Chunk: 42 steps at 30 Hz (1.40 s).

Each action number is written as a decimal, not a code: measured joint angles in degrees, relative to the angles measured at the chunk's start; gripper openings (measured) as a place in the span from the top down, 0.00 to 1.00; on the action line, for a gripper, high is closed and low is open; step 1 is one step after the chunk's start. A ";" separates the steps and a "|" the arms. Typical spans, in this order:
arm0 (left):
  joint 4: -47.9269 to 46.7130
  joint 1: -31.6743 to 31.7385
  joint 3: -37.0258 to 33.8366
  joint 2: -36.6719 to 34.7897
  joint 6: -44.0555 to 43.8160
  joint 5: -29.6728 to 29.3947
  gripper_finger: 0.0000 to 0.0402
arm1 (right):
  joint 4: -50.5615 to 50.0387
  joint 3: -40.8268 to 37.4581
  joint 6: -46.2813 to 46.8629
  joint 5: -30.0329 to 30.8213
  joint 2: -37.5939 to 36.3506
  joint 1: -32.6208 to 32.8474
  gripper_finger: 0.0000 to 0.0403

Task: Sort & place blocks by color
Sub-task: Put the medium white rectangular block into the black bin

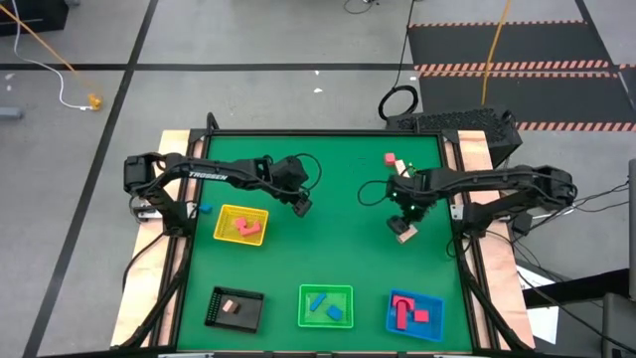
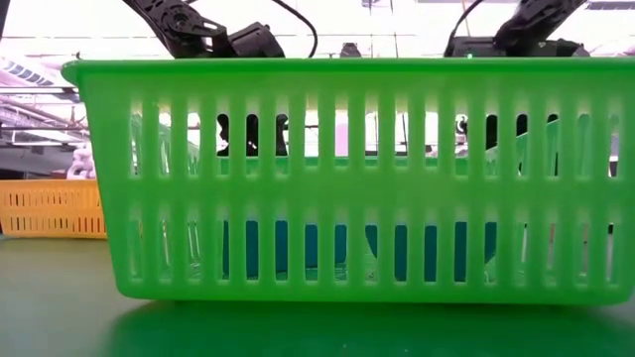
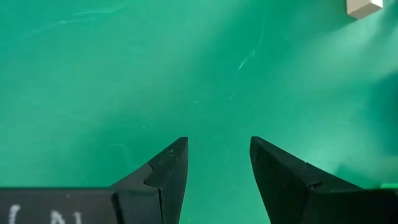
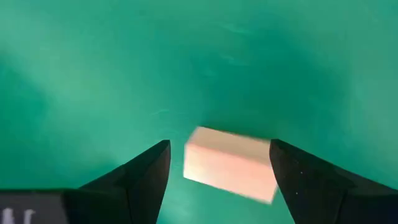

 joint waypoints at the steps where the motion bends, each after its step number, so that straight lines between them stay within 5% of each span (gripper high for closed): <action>1: -0.10 0.06 0.00 0.00 0.06 0.02 0.56 | 1.01 -0.33 -4.16 -0.20 -0.55 0.36 0.35; 9: -0.10 0.26 0.00 0.00 -1.52 0.00 0.56 | 1.79 -1.54 -31.42 -0.43 -1.98 3.66 0.35; 18: 0.14 0.26 0.00 0.00 -4.38 -2.58 0.56 | 2.23 -1.58 -31.93 -0.52 -1.98 5.52 0.35; 25: 0.16 0.26 0.00 0.02 -4.91 -2.56 0.56 | 3.15 1.85 -20.22 -5.22 -1.98 7.67 0.35; 42: 0.14 0.26 0.00 0.07 -7.96 -2.58 0.56 | -6.27 4.31 -58.07 7.32 -1.15 9.28 0.35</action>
